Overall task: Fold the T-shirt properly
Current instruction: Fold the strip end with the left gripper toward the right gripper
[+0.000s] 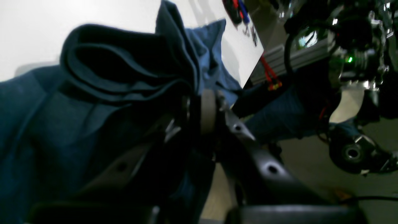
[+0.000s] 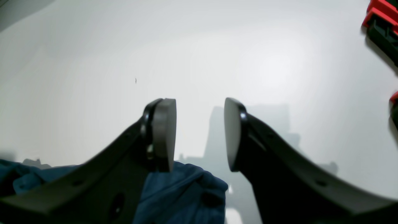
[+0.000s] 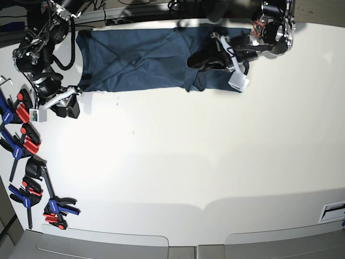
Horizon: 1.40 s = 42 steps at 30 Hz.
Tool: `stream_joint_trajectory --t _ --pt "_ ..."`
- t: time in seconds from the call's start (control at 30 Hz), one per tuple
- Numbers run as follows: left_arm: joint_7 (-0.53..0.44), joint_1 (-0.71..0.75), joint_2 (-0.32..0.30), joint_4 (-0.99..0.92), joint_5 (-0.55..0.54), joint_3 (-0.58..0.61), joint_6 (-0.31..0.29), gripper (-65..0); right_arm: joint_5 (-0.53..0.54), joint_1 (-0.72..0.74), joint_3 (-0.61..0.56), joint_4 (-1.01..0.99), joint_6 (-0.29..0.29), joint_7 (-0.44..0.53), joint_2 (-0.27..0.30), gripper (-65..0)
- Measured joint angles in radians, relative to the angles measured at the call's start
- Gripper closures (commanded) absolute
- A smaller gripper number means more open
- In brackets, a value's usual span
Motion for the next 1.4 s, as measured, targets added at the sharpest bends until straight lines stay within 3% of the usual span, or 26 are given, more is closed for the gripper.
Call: stream_joint_trajectory --t 0.27,0.4,0.5,0.77,0.9,0.93,1.0,1.03,1.1,1.13,1.23,1.3,1.4 --pt "0.0 0.0 0.0 0.0 0.0 0.0 0.0 0.0 0.0 0.0 0.0 0.0 0.0 0.0 0.0 -23.3" --pt "0.0 0.0 0.0 0.0 -0.004 0.0 0.0 -20.3 0.0 0.0 0.0 0.0 0.0 0.0 0.0 -23.3" --pt "-0.002 0.0 0.0 0.0 -0.005 0.0 0.0 -24.6 0.0 0.0 0.0 0.0 0.0 0.0 0.0 -23.3" --pt "-0.003 0.0 0.0 0.0 -0.003 -0.002 0.0 -24.6 0.0 0.0 0.0 0.0 0.0 0.0 0.0 -23.3" --pt "-0.002 -0.007 0.0 0.0 0.107 -0.005 0.0 -23.0 0.0 0.0 0.0 0.0 0.0 0.0 0.0 -23.3" --pt "-0.002 -0.01 0.0 0.0 0.144 -0.005 0.0 -18.5 0.0 0.0 0.0 0.0 0.0 0.0 0.0 -23.3" --pt "-0.027 -0.015 0.0 0.0 0.24 -0.005 0.0 -2.3 0.0 0.0 0.0 0.0 0.0 0.0 0.0 -23.3" --pt "-0.05 -0.015 0.0 0.0 0.292 -0.005 0.0 0.0 0.0 0.0 0.0 0.0 0.0 0.0 0.0 -23.3" --pt "-0.087 -0.014 0.0 0.0 0.373 -0.004 0.01 0.0 0.0 0.0 0.0 0.0 0.0 0.0 0.0 -23.3" --pt "-0.115 -0.014 0.0 0.0 0.417 -0.004 0.05 0.0 0.0 0.0 0.0 0.0 0.0 0.0 0.0 -23.3" --pt "-0.183 -0.014 0.0 0.0 0.516 -0.004 0.099 0.0 0.0 0.0 0.0 0.0 0.0 0.0 0.0 -23.3" --pt "-0.195 -0.015 0.0 0.0 0.535 -0.004 0.133 0.0 0.0 0.0 0.0 0.0 0.0 0.0 0.0 -23.3" --pt "-0.204 -0.014 0.0 0.0 0.536 -0.002 0.132 0.0 0.0 0.0 -0.001 0.0 0.0 0.0 0.0 -23.3"
